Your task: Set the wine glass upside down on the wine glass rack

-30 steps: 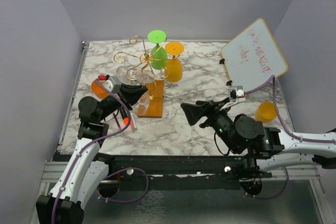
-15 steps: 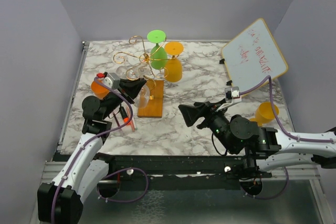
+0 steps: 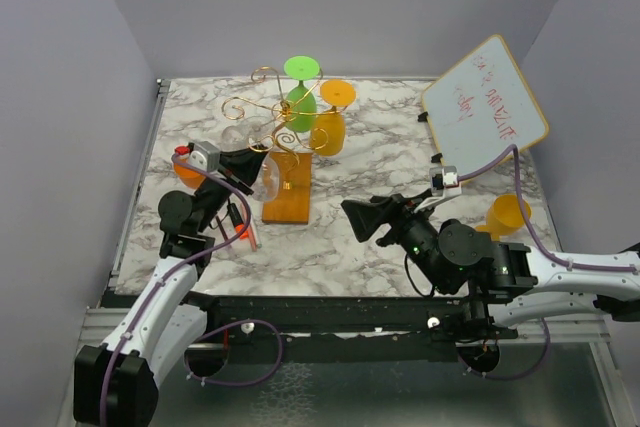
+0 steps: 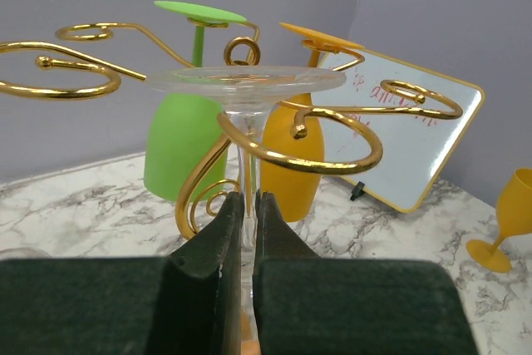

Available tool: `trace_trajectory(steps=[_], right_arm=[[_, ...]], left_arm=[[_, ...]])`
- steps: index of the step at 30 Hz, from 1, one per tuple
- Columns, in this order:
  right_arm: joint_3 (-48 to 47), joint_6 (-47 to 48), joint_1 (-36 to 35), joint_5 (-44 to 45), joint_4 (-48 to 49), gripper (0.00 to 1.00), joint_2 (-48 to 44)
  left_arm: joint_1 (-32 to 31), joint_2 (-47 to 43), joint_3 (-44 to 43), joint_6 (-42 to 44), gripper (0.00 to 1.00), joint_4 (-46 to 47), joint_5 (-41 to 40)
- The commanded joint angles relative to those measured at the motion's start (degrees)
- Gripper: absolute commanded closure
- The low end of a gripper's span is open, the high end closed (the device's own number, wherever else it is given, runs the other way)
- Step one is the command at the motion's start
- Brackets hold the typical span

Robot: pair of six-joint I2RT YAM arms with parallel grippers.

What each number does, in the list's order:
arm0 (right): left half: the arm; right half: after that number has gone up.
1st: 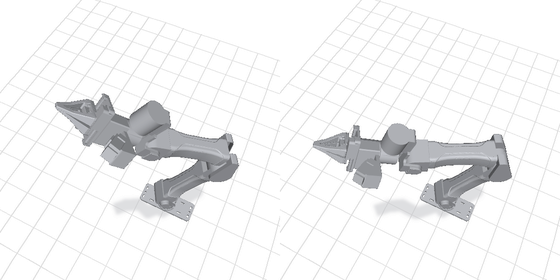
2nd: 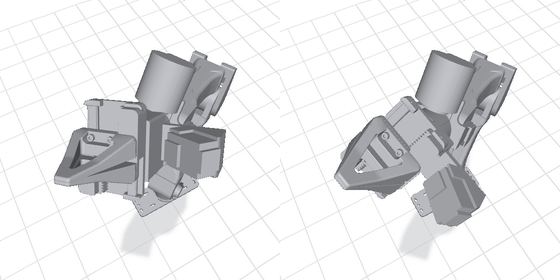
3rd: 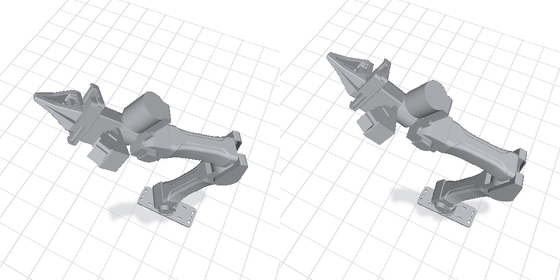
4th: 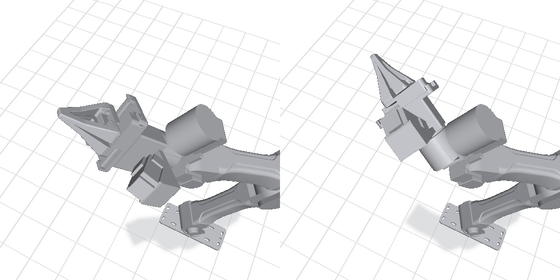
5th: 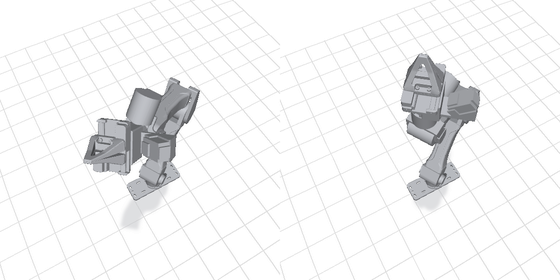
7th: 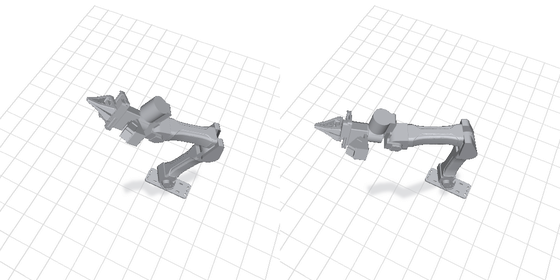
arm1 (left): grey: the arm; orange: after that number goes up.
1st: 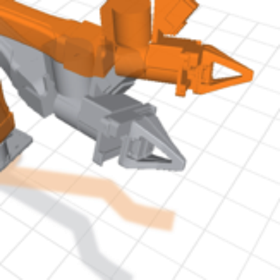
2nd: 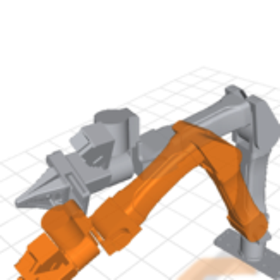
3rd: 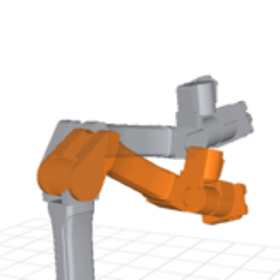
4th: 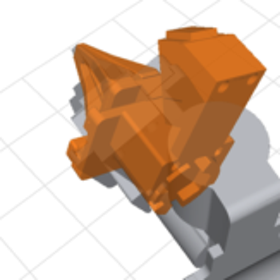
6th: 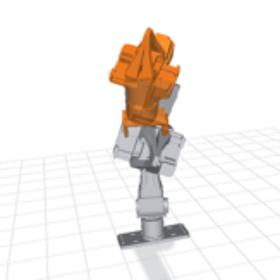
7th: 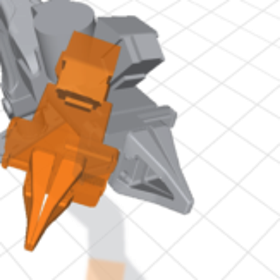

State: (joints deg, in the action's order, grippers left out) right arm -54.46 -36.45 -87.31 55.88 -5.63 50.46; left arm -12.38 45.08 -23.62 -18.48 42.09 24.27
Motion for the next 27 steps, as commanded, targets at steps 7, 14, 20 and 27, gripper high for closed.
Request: trace_trajectory(steps=[7,14,20,27], right_arm=[[1.1,-3.3,0.1,1.6,-2.4,0.24,-1.6],[1.1,-3.6,0.1,1.7,-3.1,0.24,-2.0],[1.1,-3.6,0.0,1.8,-3.2,0.24,-1.9],[1.4,-5.1,0.0,2.7,-4.5,0.24,-3.3]], left_arm=[[0.0,1.2,-2.0,-0.7,1.00,5.4,-3.8],[0.0,-3.5,0.4,-0.3,1.00,5.7,-9.4],[0.1,-5.7,1.1,-1.4,1.00,5.6,-6.1],[0.1,-10.1,3.4,-2.3,1.00,5.6,-4.2]])
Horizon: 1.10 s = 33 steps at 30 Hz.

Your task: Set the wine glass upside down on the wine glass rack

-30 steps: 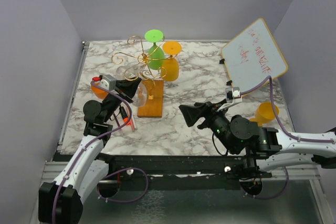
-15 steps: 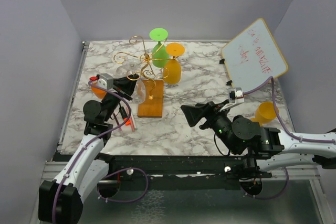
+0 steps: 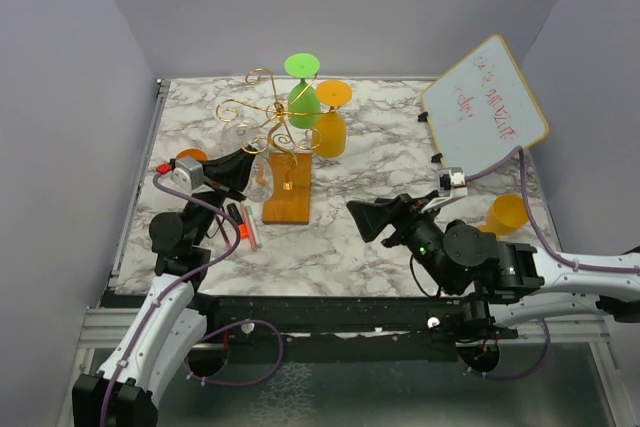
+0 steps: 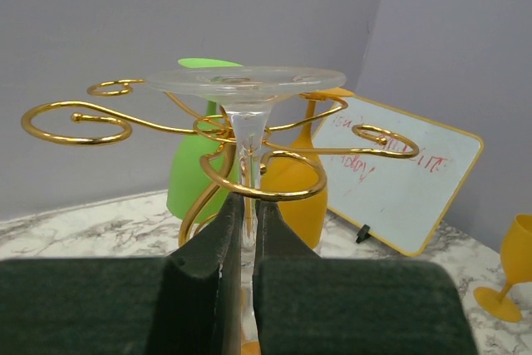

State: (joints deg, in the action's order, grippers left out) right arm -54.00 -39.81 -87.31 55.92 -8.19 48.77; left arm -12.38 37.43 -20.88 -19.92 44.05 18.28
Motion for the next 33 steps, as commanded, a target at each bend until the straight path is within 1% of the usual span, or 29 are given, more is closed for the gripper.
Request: trace_trajectory(steps=[1,5,10,15,17,19,24,27,29,31,33], right_arm=[[1.0,-1.6,0.1,2.7,-1.9,0.24,-1.7],[0.7,-1.3,0.1,3.1,-2.1,0.24,-1.6],[0.8,-1.8,0.1,3.2,-2.2,0.24,-1.5],[0.8,-2.1,0.1,3.7,-2.5,0.25,-1.7],[0.9,-2.1,0.1,3.9,-2.6,0.25,-1.9],[1.0,-2.1,0.1,4.0,-2.6,0.25,-2.1],[0.6,-2.1,0.0,4.4,-3.5,0.26,-1.9],[0.5,-2.1,0.0,4.8,-3.8,0.26,-1.8],[0.3,-2.0,0.1,4.8,-3.9,0.26,-1.7],[0.1,-1.7,0.1,5.2,-3.8,0.26,-1.8],[0.0,-1.4,0.1,5.6,-3.9,0.26,-1.8]], left_arm=[[0.1,-2.6,0.9,-0.8,1.00,3.6,2.3],[0.1,-2.2,0.7,-0.3,1.00,3.5,6.9],[0.1,1.2,-1.1,-0.4,1.00,3.4,12.2],[0.0,4.7,-2.6,-0.8,1.00,3.4,15.0],[0.1,5.5,-2.7,-1.0,0.97,3.4,14.6],[0.1,5.7,-2.1,-1.7,0.80,3.5,13.0],[0.1,2.4,1.2,-3.8,0.54,3.5,7.7],[0.1,-0.1,3.0,-6.1,0.42,3.4,6.1],[0.1,-1.4,3.0,-7.7,0.36,2.0,6.9],[0.1,-2.9,3.0,-9.1,0.32,-0.8,7.5],[0.1,-5.1,2.7,-9.7,0.29,-5.6,7.5]])
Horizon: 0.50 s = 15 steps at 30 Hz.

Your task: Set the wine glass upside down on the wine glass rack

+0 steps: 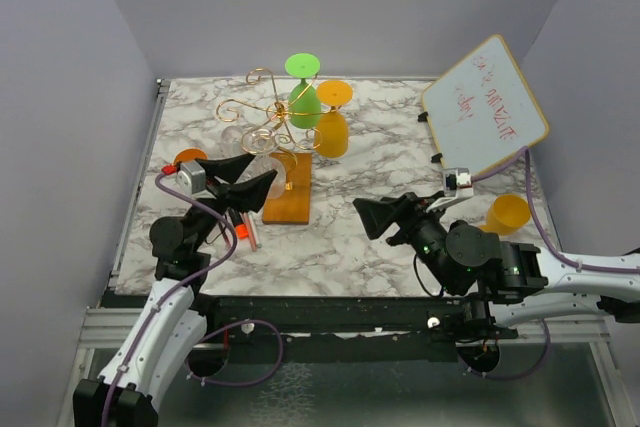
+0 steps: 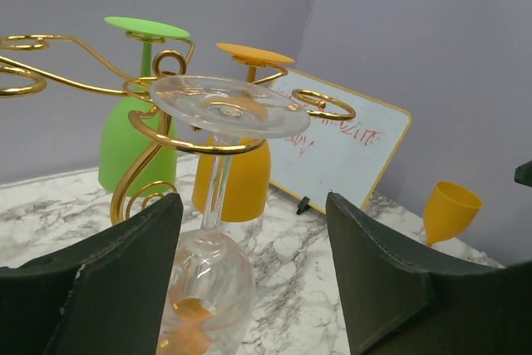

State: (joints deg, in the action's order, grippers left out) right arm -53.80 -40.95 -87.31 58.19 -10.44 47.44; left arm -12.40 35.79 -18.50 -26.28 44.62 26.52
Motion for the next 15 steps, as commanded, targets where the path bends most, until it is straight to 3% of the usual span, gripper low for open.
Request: trace_trajectory(steps=[1,6,10,13,15], right_arm=[[-0.2,-0.2,0.1,3.6,-1.6,0.26,-0.4],[-0.5,1.3,0.1,5.7,-4.1,0.26,0.0],[-2.0,4.2,0.1,8.8,-7.7,0.23,1.6],[-3.3,10.9,0.1,9.9,-8.7,0.15,4.3],[-5.8,10.4,0.7,11.1,-15.0,0.12,7.7]], left_arm=[[0.1,-4.7,0.1,-3.3,0.27,-8.8,-0.8],[0.1,-11.7,-2.8,-3.1,0.21,-25.1,-4.5],[0.1,-15.0,-9.4,0.0,0.16,-43.3,-10.8],[0.1,-16.2,-12.9,0.7,0.13,-50.5,-13.0],[0.1,-16.5,-14.4,1.3,0.12,-53.1,-12.1]])
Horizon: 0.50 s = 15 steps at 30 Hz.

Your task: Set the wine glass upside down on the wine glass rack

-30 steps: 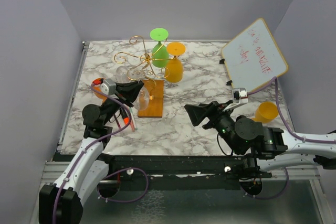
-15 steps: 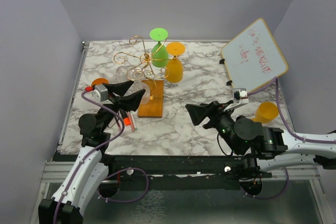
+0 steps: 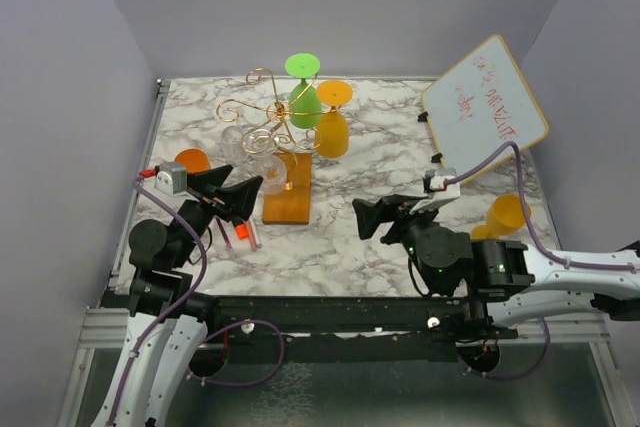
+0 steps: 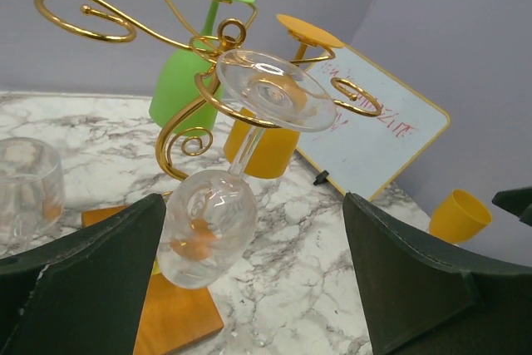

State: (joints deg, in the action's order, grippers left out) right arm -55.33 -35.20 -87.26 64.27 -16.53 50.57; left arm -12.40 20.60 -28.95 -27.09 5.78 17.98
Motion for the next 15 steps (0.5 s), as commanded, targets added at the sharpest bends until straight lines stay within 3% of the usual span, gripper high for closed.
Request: trace_trajectory(steps=[1,3,7,12,15], right_arm=[[-6.4,1.8,1.6,5.1,-14.1,0.10,6.4],[-9.7,-3.5,6.3,0.7,-22.0,0.09,9.9],[-10.4,-2.4,19.1,-14.5,-22.4,0.09,13.4],[-11.5,-1.3,30.5,-20.9,-26.1,0.09,16.6],[-14.1,-2.7,38.4,-23.3,-34.7,0.10,18.3]], left_arm=[[0.1,-1.4,-4.7,2.1,0.09,-15.3,-3.0],[0.1,-1.2,-5.8,2.4,0.05,-17.1,-1.3],[0.1,-0.5,-7.7,2.7,0.01,-20.1,-0.4],[0.1,1.2,-9.3,2.5,0.01,-20.5,1.8],[0.1,4.1,-12.6,3.2,0.01,-21.5,6.8]])
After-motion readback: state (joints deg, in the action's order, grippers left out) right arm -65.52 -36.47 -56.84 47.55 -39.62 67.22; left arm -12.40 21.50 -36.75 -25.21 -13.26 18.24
